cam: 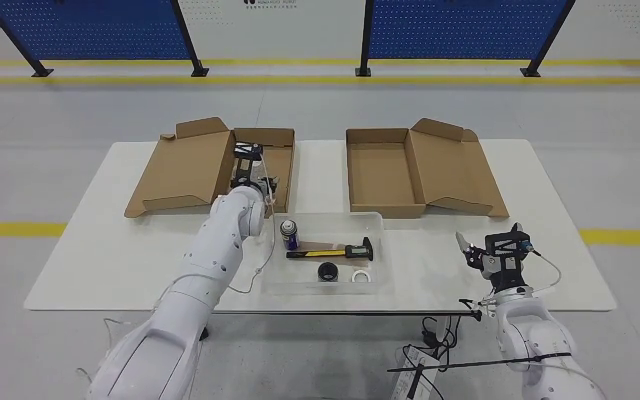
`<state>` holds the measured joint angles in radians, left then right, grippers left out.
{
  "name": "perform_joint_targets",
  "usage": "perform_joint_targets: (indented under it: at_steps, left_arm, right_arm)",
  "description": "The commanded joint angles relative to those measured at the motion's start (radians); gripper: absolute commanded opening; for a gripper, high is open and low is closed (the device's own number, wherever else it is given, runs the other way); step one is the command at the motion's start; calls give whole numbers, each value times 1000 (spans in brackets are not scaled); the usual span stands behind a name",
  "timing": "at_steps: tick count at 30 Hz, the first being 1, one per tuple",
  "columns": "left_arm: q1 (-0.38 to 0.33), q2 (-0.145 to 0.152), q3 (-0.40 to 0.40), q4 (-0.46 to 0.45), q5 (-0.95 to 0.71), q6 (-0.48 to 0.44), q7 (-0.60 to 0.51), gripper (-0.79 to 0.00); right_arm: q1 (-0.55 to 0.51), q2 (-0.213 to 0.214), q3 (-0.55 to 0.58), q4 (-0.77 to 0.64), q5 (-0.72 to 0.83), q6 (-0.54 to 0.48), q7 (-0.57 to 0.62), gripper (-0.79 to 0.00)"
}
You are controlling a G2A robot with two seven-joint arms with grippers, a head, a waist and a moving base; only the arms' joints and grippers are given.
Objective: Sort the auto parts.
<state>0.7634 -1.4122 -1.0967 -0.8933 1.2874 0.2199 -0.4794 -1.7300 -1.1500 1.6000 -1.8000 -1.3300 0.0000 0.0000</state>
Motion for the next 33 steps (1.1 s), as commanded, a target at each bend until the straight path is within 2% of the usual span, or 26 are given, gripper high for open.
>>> perform_joint_targets:
  at_steps: [1,9,16,21,33]
  left_arm:
    - [0,0,-3,-5,5,-1,-3,0]
    - [9,4,-24,-50,21,-5,-20,0]
    - [36,14,-53,-149,43,-21,-47,0]
    - [85,26,-83,-273,63,-45,-97,0]
    - [248,55,-154,-663,35,-217,-255,0]
  right_arm:
    - [0,0,0,0,0,0,0,0]
    - [0,0,0,0,0,0,0,0]
    - [0,0,0,0,0,0,0,0]
    - [0,0,0,0,0,0,0,0]
    - [0,0,0,0,0,0,0,0]
